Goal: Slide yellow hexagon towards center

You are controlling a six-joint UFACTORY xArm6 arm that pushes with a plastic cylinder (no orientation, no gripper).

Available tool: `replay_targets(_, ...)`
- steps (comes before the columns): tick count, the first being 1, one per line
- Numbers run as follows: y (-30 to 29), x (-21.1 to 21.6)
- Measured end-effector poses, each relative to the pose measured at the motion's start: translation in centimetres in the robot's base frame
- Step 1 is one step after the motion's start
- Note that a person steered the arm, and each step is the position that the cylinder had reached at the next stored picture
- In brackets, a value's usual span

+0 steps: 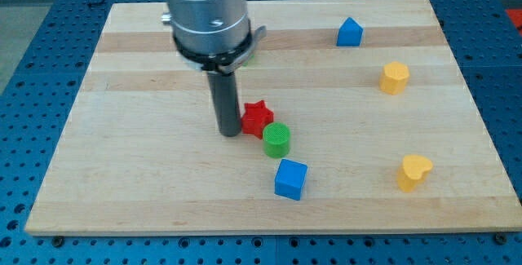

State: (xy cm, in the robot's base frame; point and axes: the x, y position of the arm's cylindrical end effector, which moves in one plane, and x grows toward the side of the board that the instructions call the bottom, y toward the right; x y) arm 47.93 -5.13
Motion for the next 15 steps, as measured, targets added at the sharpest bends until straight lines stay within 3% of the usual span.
replay_targets(3, 0.4, -6.1)
replay_targets(5, 10.1, -6.1)
replay_targets(7, 16.2, -0.6)
replay_targets(9, 28.1, -2.0)
replay_targets(11, 28.9, -9.4)
replay_targets(13, 21.7, -10.4)
replay_targets(14, 24.7, -10.0)
replay_targets(15, 31.8, -8.4)
